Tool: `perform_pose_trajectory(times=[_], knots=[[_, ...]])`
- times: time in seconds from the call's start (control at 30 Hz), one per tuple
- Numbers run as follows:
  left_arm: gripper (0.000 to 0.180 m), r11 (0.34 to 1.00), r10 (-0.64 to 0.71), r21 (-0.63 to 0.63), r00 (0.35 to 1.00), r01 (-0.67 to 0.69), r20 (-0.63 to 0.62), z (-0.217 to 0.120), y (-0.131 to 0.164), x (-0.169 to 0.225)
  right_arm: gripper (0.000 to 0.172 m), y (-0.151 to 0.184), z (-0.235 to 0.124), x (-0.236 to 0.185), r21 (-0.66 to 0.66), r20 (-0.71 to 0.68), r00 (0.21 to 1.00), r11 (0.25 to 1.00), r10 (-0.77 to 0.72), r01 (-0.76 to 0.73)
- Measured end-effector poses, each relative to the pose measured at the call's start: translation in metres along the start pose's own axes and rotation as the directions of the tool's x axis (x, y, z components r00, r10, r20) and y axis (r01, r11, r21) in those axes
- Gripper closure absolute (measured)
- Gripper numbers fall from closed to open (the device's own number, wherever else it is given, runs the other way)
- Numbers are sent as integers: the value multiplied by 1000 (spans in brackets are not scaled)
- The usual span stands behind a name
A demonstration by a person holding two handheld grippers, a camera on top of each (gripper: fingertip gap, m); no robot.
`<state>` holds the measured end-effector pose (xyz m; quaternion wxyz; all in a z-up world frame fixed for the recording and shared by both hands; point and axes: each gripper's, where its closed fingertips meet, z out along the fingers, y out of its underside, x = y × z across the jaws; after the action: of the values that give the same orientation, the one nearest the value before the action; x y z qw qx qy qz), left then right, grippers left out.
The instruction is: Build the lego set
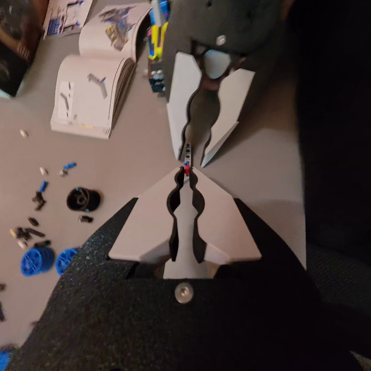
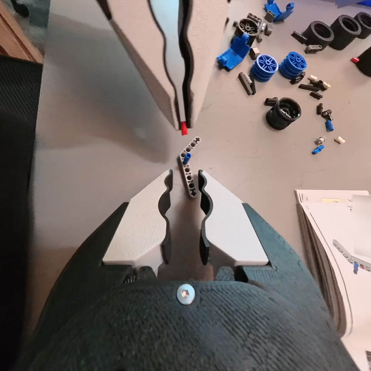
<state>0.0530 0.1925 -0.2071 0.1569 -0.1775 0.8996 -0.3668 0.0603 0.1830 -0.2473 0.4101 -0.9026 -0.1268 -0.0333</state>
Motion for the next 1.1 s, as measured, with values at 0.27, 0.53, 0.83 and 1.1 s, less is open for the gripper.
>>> perform_pose_trajectory(times=[0.27, 0.53, 0.83, 1.1], knots=[[179, 879, 367, -286, 924, -381, -103, 17, -5, 1, 165, 5, -5, -1, 17, -51, 998, 1000, 22, -21], [179, 790, 421, -360, 865, -497, -272, 32, -3, 3, 166, 11, -11, -5, 18, -9, 999, 999, 49, -49], [179, 809, 285, -427, 905, -403, -315, 39, 3, 13, 167, 12, -15, -6, 32, -63, 997, 998, -47, 49], [179, 781, 313, -450, 894, -434, -320, 37, -2, 10, 165, 16, -19, -9, 33, -9, 999, 998, -45, 46]])
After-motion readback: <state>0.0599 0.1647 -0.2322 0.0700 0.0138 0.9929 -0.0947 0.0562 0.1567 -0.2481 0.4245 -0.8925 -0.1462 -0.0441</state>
